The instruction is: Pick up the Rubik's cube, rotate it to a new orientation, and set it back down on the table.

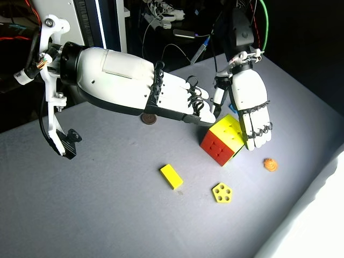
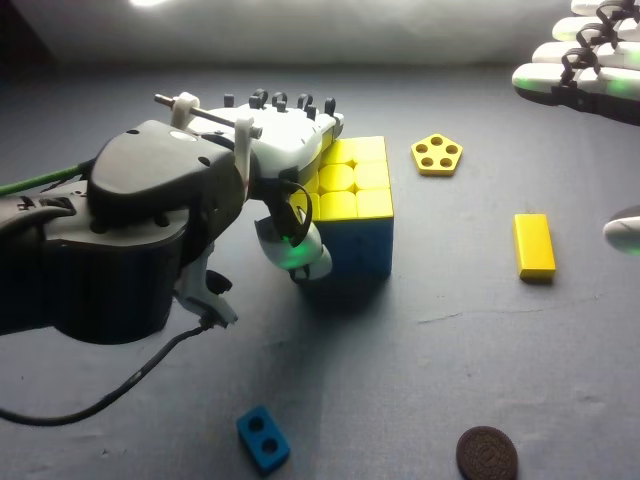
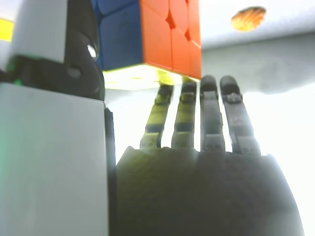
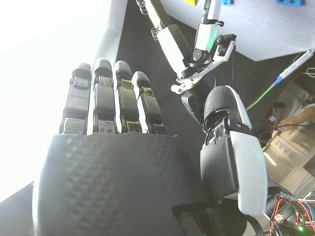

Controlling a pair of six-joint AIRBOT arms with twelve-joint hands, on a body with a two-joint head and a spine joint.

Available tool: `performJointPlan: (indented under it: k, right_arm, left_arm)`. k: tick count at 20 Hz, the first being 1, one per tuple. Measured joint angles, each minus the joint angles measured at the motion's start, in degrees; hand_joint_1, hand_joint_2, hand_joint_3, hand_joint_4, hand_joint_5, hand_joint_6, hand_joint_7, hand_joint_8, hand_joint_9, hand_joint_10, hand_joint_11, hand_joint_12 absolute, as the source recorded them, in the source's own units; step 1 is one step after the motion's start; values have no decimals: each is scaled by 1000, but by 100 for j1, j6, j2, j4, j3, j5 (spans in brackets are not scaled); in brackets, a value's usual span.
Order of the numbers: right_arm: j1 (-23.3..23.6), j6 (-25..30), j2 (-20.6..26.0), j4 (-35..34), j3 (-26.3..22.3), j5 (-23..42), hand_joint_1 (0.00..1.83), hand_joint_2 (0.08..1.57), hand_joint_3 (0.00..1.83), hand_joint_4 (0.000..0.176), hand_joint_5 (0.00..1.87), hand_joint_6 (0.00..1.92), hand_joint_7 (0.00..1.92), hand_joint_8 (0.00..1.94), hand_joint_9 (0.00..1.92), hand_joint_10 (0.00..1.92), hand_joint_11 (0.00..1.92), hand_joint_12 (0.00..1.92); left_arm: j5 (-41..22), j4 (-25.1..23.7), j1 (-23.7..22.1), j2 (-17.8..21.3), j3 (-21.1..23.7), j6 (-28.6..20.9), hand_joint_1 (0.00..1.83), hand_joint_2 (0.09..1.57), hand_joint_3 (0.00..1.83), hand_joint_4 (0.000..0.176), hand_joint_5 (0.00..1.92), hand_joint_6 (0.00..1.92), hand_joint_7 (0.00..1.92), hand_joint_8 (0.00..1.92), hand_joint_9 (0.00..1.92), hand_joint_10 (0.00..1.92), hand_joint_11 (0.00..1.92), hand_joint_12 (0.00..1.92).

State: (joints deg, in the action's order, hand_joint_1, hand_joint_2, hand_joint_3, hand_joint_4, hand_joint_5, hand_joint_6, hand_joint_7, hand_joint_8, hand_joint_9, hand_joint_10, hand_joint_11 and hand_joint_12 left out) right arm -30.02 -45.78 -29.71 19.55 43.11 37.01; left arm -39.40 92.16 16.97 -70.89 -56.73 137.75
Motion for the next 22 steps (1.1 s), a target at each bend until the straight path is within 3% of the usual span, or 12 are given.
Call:
performJointPlan:
  k: [6,8,12,22]
  right_arm:
    - [0,0,0,2,0,0,116,1253,1,0,43,2,76,2,62,2,0,0]
    - [0,0,0,24,0,0,112,1252,0,0,55,7,98,10,77,9,0,0]
    - [0,-2,-7,66,0,2,151,1252,0,0,50,4,85,3,69,4,0,0]
    - [-20,-7,-7,85,0,7,150,1253,0,0,25,4,85,7,76,9,0,0]
  left_arm:
    - [22,0,-2,-188,-243,0,1036,884,0,0,0,0,0,0,0,0,0,0]
    - [11,2,-2,-229,-299,2,969,886,0,0,0,0,0,0,0,0,0,0]
    - [44,4,-2,-260,-387,2,1023,867,0,0,0,0,0,0,0,0,0,0]
    - [81,85,28,-398,-505,2,957,910,7,0,0,0,0,0,0,0,0,0]
